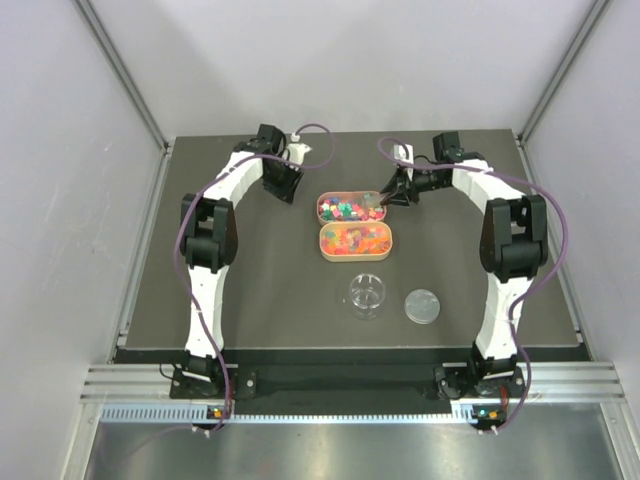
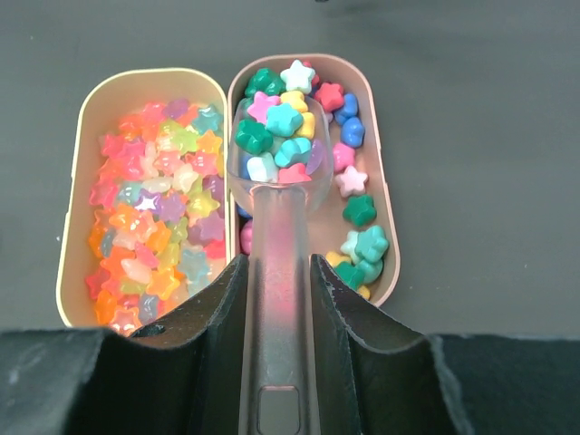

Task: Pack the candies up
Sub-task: Scoop the fake candies from the storage box.

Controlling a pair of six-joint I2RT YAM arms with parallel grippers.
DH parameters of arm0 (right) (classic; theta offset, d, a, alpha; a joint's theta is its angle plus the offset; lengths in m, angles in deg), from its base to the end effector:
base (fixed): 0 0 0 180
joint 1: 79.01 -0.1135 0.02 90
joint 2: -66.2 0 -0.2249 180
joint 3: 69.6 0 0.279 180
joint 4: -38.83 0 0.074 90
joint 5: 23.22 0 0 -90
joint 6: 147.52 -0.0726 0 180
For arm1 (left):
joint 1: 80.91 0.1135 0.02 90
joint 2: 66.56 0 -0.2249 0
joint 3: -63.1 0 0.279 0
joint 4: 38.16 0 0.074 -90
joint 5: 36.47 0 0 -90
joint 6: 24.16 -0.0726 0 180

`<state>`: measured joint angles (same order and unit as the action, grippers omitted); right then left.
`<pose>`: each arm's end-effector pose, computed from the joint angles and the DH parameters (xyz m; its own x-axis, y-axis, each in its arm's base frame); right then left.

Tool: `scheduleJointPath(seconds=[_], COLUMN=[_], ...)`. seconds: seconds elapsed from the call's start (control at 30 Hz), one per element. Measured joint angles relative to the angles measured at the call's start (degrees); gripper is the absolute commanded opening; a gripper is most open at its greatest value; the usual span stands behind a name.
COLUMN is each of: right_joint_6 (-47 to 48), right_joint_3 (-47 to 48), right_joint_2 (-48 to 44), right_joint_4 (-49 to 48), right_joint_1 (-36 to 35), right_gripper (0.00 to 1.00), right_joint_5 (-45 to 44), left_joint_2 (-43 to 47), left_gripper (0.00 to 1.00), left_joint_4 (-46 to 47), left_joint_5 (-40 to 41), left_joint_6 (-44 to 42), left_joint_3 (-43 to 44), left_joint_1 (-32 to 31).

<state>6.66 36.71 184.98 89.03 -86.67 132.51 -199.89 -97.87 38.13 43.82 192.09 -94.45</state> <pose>0.4355 0.1254 0.1581 0.0392 -0.3681 -0.9290 -0.9971 0.0465 -0.0605 0.4967 -0.1394 0.1265 -0.6834 0.5364 -0.4952 0.6417 0.7648 -0.0573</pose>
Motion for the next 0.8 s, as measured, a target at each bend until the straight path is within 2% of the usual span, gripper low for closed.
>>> scheduleJointPath(seconds=[0.8], right_joint_6=[-2.97], right_joint_3=[-1.57], right_joint_2=[-0.83], right_joint_4=[-1.68], right_joint_1=[2.99], right_gripper=[0.0], right_joint_5=[7.48], left_joint_2=[-0.11], left_gripper=[0.4], left_joint_4=[-0.24], left_joint_5=[1.99], left_joint_6=[-2.19], left_joint_3=[1.84], left_joint_1=[-0.85])
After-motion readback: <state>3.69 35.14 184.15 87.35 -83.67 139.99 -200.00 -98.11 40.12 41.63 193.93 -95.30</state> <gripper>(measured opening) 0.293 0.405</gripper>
